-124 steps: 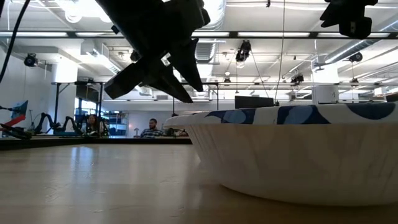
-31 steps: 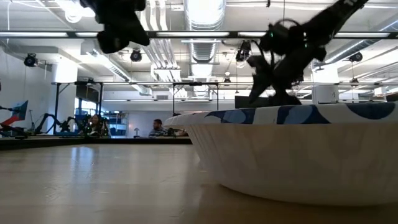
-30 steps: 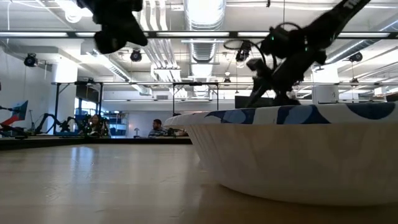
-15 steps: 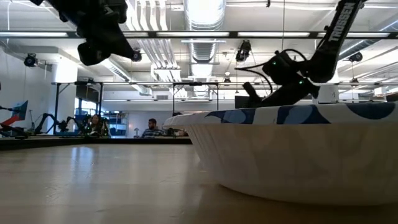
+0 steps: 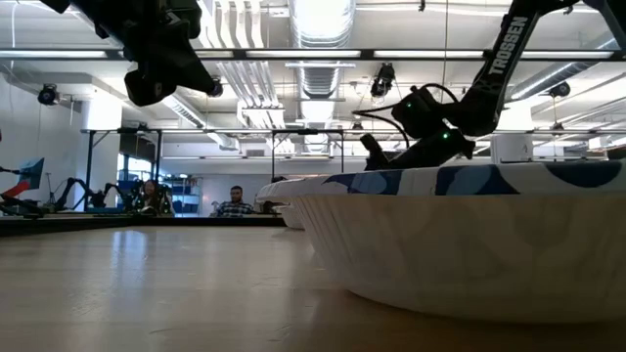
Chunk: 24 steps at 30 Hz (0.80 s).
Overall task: Nest bowls inside each other
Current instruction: Stack the white patterned bowl on top of the center white patterned bowl
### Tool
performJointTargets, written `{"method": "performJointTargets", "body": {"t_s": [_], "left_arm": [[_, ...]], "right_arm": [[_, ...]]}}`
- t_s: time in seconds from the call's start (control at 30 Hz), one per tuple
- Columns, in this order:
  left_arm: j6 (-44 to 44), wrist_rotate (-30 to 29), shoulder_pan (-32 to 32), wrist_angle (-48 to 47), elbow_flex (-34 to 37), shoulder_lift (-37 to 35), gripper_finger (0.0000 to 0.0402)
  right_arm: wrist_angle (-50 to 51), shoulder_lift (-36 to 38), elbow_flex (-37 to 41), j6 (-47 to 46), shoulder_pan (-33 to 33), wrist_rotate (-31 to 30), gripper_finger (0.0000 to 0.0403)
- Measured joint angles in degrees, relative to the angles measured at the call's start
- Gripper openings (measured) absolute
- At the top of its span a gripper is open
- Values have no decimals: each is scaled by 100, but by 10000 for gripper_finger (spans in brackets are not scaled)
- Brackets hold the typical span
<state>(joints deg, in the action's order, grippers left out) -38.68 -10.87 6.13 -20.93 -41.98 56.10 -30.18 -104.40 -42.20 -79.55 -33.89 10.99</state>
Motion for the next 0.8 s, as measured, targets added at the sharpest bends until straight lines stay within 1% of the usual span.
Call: {"method": "performJointTargets", "body": {"t_s": [0.1,0.2,0.3,0.5,0.63,0.8], "left_arm": [[0,4,0,-3,-1,0,1],[0,7,4,32,-1,0,1],[0,9,4,137,4,0,1],[2,11,4,197,21,0,1],[0,25,2,207,24,0,1],[-6,184,2,252,11,0,1]], "right_arm": [[304,-8,-38,57,0,-193,179],[316,-11,-41,140,0,-485,173],[259,-27,-84,114,-2,-634,169],[250,-249,-446,114,39,-653,169],[329,-510,-868,114,77,-647,169],[448,-867,-1362,51,110,-514,166]]}}
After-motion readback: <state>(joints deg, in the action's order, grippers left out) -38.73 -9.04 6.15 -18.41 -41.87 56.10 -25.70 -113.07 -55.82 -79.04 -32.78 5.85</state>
